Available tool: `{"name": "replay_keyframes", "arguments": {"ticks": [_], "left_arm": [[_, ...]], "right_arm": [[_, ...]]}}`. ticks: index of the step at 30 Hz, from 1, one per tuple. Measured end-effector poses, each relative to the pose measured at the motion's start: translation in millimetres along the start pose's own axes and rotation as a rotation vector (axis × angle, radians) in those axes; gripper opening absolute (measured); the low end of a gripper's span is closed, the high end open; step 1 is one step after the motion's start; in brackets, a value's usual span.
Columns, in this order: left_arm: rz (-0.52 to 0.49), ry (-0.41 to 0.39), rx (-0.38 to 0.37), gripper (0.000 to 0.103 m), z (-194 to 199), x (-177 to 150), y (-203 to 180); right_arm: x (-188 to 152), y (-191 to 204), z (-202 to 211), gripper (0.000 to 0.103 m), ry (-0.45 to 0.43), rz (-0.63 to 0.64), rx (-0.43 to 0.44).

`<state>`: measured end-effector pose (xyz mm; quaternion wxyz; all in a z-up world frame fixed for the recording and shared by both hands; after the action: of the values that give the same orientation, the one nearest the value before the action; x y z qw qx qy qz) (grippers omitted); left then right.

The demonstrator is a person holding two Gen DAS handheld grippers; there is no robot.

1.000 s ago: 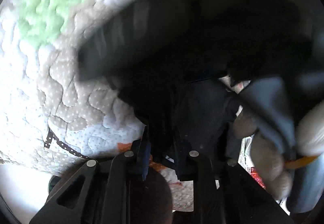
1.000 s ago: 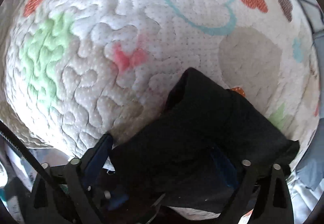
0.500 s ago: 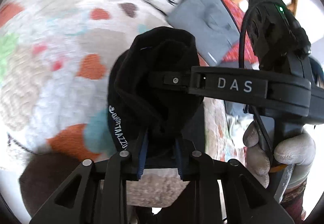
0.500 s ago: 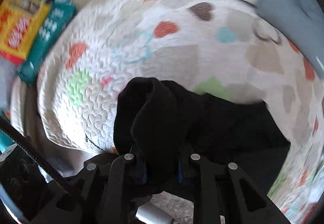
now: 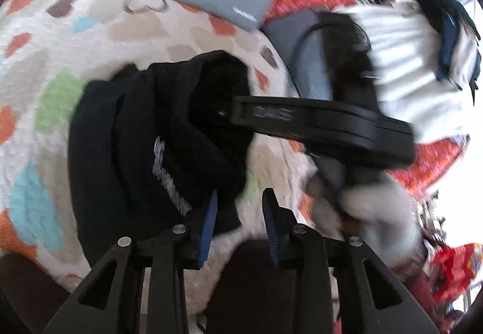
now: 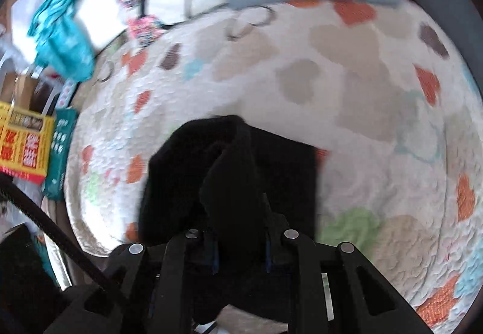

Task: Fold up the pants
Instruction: 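Fold the pants bundle over with the left gripper toward the right gripper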

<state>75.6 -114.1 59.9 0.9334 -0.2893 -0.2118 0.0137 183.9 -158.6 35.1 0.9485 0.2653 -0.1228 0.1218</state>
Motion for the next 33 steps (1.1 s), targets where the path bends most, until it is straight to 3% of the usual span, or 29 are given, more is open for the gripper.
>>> {"name": "replay_keyframes", "arguments": {"ticks": [2,3,7,10,13,15,17,21,22,23,24,25,30,33], "left_arm": [[0.008,0.033,-0.03,0.032,7.1,-7.3,4.3],[0.018,0.042,-0.04,0.032,12.5,-12.3,9.5],[0.077,0.002,-0.03,0.042,29.4,-11.5,36.9],[0.142,-0.026,0.004,0.042,31.6,-4.1,53.4],[0.154,-0.034,0.02,0.042,20.0,2.6,60.7],[0.129,-0.023,0.06,0.042,2.5,7.6,59.6],[0.112,0.019,0.091,0.042,-17.6,2.6,60.2],[0.07,0.016,0.125,0.046,-30.6,-5.3,57.9],[0.06,0.014,0.124,0.048,-30.5,-5.9,56.8],[0.054,0.014,0.124,0.05,-30.5,-6.9,56.7],[0.052,0.013,0.126,0.051,-31.1,-7.3,56.6],[0.052,0.011,0.127,0.051,-32.0,-7.6,56.6],[0.071,0.0,0.081,0.052,-34.7,-11.0,58.5],[0.093,-0.026,0.031,0.052,-34.1,-17.0,61.7]], "right_arm": [[-6.9,-26.1,-6.2,0.041,-0.003,-0.047,-0.04],[-10.0,-36.9,-5.8,0.043,-0.012,-0.065,-0.062],[-18.4,-76.4,18.7,0.045,-0.081,-0.18,-0.057],[-17.9,-91.2,59.2,0.046,-0.239,-0.242,-0.097],[-16.5,-61.0,75.5,0.046,-0.299,-0.231,0.109],[-18.3,-34.9,69.9,0.046,-0.278,-0.177,0.162],[-20.6,-18.8,52.8,0.046,-0.233,-0.141,0.145],[-30.6,-20.9,11.5,0.047,-0.166,-0.116,-0.047],[-33.3,-23.7,7.9,0.047,-0.168,-0.116,-0.052],[-35.4,-25.2,4.9,0.046,-0.161,-0.112,-0.035],[-38.0,-22.5,2.2,0.038,-0.144,-0.108,0.002],[-42.4,-18.6,2.7,0.015,-0.131,-0.114,0.053],[-55.4,-32.6,18.9,0.008,-0.148,-0.138,0.025],[-72.4,-52.5,20.6,0.004,-0.118,-0.148,-0.082]]}}
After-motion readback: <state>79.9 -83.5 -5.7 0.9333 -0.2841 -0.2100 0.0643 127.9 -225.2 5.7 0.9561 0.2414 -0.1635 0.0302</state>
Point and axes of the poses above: each gripper's, at about its wrist camera, not at the fingertips, and z roughly against the way its jaws point, y to its left, x to its top, the point moved 7 cm from there along -z, roughly the way its jaws point, and after that the axes turned 6 degrees about x, right-handed, at the moved point
